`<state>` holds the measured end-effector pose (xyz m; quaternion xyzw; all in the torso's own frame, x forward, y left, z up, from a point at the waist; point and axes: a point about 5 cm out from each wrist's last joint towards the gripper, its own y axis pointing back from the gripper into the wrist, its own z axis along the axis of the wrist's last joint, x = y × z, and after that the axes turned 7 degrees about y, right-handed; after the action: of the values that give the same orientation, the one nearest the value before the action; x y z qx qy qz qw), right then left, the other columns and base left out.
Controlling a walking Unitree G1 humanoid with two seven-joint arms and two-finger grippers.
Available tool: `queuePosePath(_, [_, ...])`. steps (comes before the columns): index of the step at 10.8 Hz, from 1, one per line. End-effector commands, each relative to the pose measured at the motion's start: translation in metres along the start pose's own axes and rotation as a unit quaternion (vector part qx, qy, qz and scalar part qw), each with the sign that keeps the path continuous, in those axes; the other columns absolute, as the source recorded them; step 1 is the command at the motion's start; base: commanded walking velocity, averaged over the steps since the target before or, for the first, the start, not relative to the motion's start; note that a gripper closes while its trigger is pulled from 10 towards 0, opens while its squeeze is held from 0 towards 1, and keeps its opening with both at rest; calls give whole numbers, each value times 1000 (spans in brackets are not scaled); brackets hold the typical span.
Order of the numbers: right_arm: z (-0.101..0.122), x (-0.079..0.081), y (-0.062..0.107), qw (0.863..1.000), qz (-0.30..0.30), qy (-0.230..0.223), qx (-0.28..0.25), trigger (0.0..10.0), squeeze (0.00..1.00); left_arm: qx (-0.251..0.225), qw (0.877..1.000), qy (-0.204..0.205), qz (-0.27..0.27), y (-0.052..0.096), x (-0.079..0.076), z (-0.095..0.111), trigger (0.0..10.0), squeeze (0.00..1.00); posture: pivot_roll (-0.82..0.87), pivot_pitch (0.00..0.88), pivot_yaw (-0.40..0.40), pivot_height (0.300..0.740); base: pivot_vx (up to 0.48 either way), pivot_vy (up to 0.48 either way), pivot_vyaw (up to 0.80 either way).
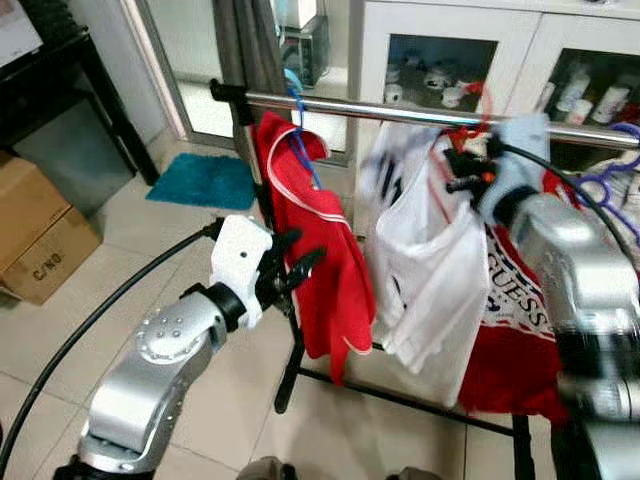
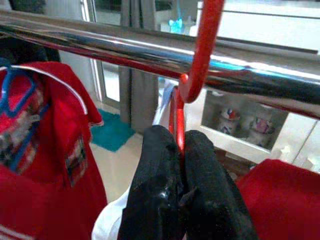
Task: Hang hanger
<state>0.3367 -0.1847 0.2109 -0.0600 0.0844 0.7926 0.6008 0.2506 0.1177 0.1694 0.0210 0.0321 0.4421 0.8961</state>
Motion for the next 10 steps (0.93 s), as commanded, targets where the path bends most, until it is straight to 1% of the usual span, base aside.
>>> queuePosePath(1, [6,5,8,1000,-2,-2,-18,0,0,1,1000,-3,14,-1,2,-2,10000,0,-97,46,79,740,0,0,0])
queuePosePath(3, [-3,17,20,1000,-1,-24,-16,0,0,2,1000,0,21,-3,4,-3,10000,0,-104,41,88,740,0,0,0])
queuePosePath(5, [-12,29,32,998,-3,-54,-9,0,0,7,1000,1,24,-3,5,-4,10000,0,-103,40,86,740,0,0,0])
queuePosePath(6, [-16,34,35,998,-3,-61,-4,0,0,8,1000,1,24,-2,5,-5,10000,0,-102,39,85,740,0,0,0])
queuePosePath(7, [-18,36,37,998,0,-62,-2,0,0,8,1000,1,25,-2,5,-5,10000,0,-100,38,83,740,0,0,0])
queuePosePath(10, [-20,42,41,999,15,-45,0,0,0,9,999,0,35,0,9,-6,10000,0,-98,40,76,740,-271,0,0])
